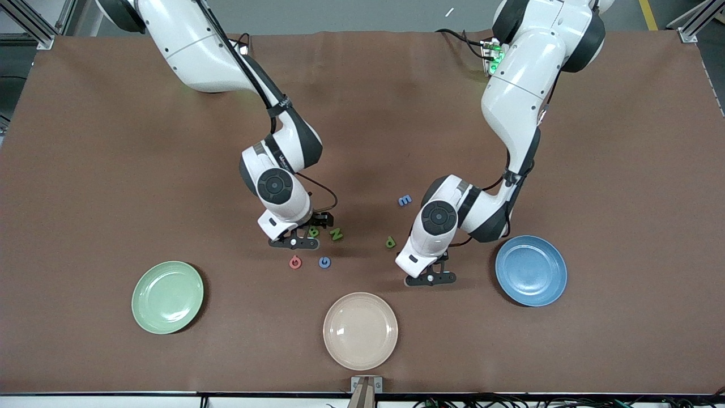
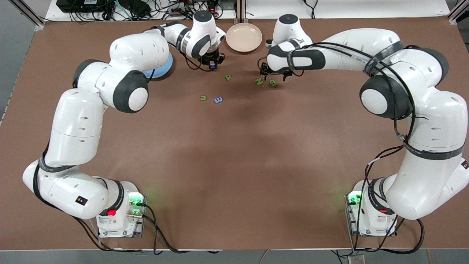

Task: Sort upper and lower case letters into plates
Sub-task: 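Place x on blue plate with the left gripper while the right gripper grasps B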

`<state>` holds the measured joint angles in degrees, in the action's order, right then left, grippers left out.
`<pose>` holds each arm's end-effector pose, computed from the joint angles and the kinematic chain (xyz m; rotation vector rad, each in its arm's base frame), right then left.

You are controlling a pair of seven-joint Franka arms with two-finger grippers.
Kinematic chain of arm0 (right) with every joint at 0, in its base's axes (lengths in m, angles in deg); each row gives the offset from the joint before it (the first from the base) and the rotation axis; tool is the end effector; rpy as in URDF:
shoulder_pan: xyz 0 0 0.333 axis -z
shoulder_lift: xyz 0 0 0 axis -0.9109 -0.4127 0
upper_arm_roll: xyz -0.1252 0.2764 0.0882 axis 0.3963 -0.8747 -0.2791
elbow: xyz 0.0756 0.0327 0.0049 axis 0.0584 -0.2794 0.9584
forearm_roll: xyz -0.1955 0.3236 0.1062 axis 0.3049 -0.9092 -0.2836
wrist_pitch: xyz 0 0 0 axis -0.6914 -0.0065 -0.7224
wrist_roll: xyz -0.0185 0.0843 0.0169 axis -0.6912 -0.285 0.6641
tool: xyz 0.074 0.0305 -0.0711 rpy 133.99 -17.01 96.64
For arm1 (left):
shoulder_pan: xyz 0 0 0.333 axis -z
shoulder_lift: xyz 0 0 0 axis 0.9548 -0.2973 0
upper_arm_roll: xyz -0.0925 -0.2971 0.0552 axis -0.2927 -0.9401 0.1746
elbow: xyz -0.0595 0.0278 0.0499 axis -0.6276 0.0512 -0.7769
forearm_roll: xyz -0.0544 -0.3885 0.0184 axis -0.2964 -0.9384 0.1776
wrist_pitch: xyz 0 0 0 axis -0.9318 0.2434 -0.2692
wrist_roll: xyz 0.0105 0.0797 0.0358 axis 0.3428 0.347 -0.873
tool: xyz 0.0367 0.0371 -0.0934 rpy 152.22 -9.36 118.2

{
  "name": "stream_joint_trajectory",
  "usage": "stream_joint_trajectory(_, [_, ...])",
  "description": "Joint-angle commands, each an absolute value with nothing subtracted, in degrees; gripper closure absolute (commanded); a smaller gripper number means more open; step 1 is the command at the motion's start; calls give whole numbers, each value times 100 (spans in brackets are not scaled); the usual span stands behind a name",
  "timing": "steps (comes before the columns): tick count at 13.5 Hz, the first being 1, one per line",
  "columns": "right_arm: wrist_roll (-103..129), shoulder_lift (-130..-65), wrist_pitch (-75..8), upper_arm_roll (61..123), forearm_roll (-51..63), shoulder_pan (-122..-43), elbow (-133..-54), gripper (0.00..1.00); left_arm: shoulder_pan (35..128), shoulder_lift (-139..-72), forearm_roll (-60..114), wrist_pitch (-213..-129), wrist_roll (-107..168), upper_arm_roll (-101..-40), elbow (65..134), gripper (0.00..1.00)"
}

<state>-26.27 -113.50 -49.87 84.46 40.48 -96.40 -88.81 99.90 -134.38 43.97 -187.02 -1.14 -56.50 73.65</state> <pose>0.5744 0.3677 0.2051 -3.1146 0.1034 0.0991 0.6503 -0.3803 0.1771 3.1266 0.0968 0.1366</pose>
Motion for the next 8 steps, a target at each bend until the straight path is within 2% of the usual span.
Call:
stream_joint_trajectory(1, [-2678, -11501, -5225, 8512, 3961, -9700, -8923, 1, 9978, -13471, 4496, -18640, -278, -5596, 7275, 100])
stream_joint_trajectory(4, [-2678, -11572, -5234, 8512, 4040, -9700, -8905, 10, 9365, -12735, 4452, -18220, -261, -5639, 7555, 100])
stream_joint_trajectory(6, [-2669, -11572, -5226, 8503, 4049, -9700, -8888, 21, 9074, -12399, 4461, -17623, -174, -5649, 7599, 100])
stream_joint_trajectory(8, [-2678, -11572, -5226, 8512, 4049, -9700, -8888, 33, 8714, -12214, 4478, -17489, -120, -5648, 7818, 100])
